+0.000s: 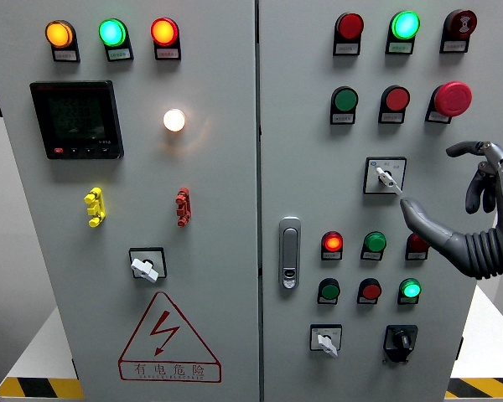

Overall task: Rotate and turn off gray switch
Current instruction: 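Move the right hand toward the white rotary switch knob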

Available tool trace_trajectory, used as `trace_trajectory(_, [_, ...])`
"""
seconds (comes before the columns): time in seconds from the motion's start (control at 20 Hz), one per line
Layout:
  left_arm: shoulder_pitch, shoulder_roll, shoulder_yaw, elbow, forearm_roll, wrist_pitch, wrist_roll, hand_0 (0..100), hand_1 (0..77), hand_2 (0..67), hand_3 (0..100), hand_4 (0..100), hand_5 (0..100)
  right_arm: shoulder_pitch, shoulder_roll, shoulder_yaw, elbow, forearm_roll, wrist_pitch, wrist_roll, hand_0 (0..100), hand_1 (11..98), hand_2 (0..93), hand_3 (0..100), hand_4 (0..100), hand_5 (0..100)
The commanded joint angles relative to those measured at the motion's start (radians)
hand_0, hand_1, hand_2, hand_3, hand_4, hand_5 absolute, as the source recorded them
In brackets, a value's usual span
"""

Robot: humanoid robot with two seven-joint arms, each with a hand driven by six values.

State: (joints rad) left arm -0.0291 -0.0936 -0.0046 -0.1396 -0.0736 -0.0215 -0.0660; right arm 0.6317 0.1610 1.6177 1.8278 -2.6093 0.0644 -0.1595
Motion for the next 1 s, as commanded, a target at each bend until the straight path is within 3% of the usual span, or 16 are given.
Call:
trace_trajectory(0.0, [0.000, 0.000, 0.000, 0.000, 0.000, 0.000, 0.000, 0, 0.0, 13.1, 18, 10, 12, 0.003, 0.0000, 0.011, -0.019, 0.000, 0.002, 0.000, 0, 44.9, 46.5, 92, 96, 94])
trace_trajectory(0.95, [0.000, 0.000, 0.000, 0.000, 0.000, 0.000, 0.000, 0, 0.0, 13.1, 18, 10, 12, 0.059, 0.0000, 0.018, -0.127, 0.000, 0.015, 0.002, 0, 43.3, 56.1, 92, 96, 94])
